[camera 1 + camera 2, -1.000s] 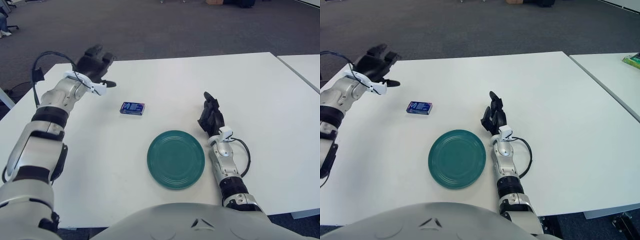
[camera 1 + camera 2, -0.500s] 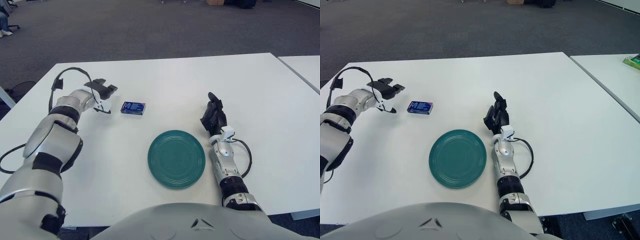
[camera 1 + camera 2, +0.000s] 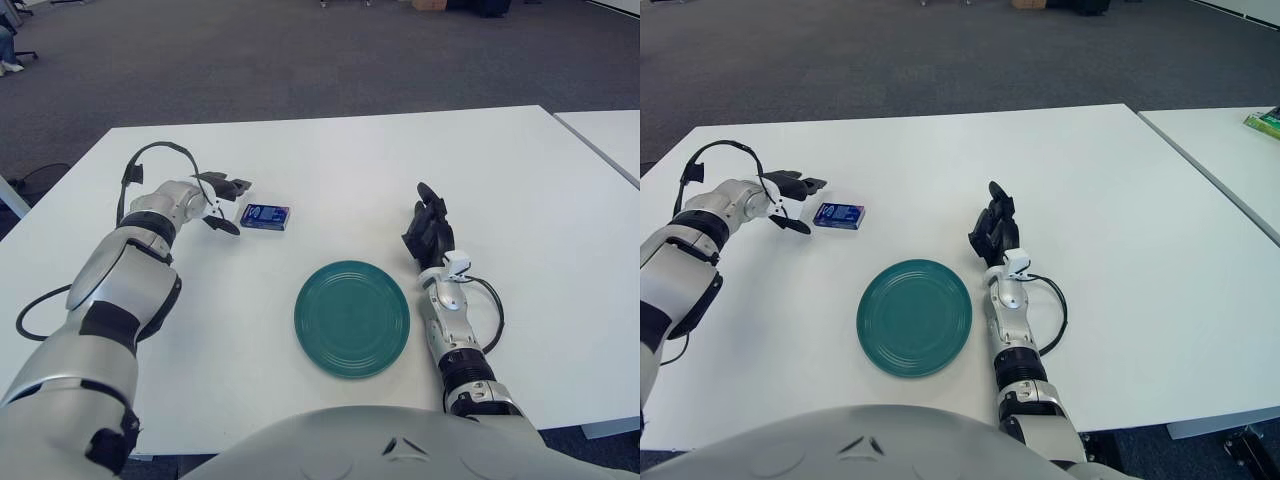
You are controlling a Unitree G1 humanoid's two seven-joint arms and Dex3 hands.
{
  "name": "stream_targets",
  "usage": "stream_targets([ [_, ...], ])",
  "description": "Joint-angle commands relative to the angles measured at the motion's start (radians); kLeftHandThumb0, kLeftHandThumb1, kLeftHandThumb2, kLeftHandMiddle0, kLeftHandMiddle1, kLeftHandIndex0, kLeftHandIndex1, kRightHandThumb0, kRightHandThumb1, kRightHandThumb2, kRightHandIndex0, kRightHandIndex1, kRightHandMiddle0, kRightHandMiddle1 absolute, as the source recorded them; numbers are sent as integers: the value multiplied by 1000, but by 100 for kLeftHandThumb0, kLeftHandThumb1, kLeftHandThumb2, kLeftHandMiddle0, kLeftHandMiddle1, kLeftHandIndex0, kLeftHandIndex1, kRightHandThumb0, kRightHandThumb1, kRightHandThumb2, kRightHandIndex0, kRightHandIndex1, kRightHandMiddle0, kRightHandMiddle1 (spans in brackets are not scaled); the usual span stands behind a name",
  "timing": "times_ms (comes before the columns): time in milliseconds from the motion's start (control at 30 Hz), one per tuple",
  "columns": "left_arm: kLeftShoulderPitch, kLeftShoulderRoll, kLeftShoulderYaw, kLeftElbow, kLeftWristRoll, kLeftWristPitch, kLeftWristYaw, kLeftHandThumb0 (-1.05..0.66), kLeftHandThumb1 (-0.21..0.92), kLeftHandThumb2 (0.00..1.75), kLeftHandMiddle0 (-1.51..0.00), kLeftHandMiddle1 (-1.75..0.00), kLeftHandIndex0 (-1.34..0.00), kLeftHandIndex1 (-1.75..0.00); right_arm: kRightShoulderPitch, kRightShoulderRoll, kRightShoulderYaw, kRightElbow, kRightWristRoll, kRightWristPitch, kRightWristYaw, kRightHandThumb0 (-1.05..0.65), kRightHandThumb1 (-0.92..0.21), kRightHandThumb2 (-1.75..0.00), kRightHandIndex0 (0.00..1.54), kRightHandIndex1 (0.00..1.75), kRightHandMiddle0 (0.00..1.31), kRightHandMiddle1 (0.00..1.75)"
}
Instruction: Put the gum into the plate.
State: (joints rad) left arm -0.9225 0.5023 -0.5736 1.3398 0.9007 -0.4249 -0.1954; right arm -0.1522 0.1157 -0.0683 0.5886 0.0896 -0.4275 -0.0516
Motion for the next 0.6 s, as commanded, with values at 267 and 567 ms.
stream_targets([
  [267, -16, -4, 31, 2, -100, -1, -35, -105, 92, 31, 0, 0, 0, -25, 69, 2, -16, 79, 2, 86, -15, -70, -92, -87, 9, 0, 0, 49],
  [567, -29, 6, 44, -2, -145, -10, -85, -105, 92, 30, 0, 0, 0, -23, 54, 5, -26, 106, 6, 88, -31, -71, -92, -84, 12, 1, 0, 58],
])
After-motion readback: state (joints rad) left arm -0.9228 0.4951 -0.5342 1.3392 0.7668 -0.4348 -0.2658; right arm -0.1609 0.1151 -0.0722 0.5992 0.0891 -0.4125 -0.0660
